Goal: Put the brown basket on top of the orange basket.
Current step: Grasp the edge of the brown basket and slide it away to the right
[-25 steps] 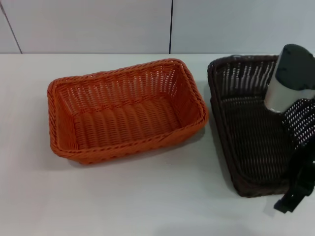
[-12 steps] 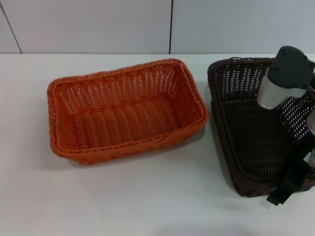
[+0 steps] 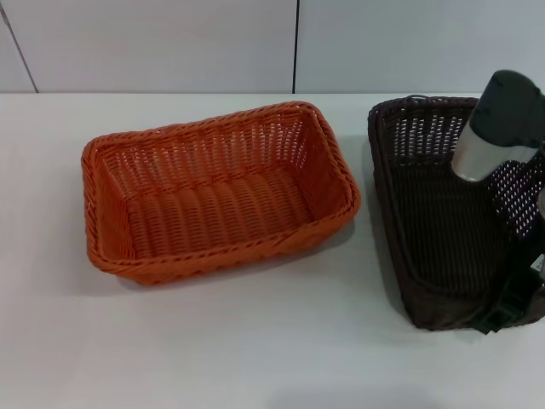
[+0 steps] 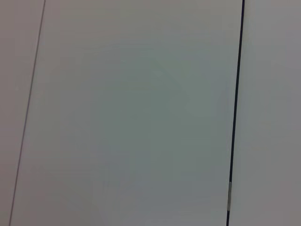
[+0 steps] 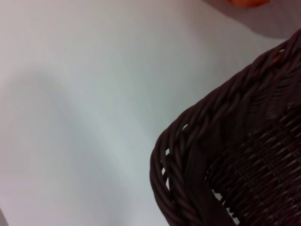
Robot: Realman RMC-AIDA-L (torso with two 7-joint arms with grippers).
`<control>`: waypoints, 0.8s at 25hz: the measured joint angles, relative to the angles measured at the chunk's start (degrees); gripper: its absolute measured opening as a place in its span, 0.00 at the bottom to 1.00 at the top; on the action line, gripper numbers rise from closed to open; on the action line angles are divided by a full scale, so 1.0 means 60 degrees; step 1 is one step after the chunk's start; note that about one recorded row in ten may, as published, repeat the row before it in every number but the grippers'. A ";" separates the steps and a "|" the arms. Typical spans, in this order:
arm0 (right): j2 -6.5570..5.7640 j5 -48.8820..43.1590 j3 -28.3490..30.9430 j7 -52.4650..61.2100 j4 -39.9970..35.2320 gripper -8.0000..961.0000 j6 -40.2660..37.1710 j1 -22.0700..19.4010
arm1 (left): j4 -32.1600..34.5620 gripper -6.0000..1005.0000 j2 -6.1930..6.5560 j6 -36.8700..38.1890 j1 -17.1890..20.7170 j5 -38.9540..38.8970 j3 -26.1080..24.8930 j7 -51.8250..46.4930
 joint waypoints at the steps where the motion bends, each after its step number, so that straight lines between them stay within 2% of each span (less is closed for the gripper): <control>1: 0.0000 -0.0006 0.0005 0.0000 -0.0124 0.43 -0.0039 -0.0015 | 0.0000 0.78 0.0000 0.0000 0.0000 0.0000 0.0000 0.0000; 3: 0.0010 0.0009 -0.0002 -0.0007 -0.0561 0.38 -0.0203 -0.0063 | 0.0023 0.78 -0.0001 -0.0001 -0.0008 0.0000 0.0000 0.0000; 10: 0.0040 0.0059 -0.0181 0.0010 -0.1396 0.28 -0.0514 -0.0120 | 0.0063 0.77 -0.0011 -0.0004 0.0001 0.0000 0.0000 0.0001; 20: 0.0020 -0.0006 -0.0005 0.0392 -0.3346 0.23 -0.1583 0.0002 | 0.0075 0.77 -0.0016 0.0013 -0.0026 -0.0023 -0.0122 0.0001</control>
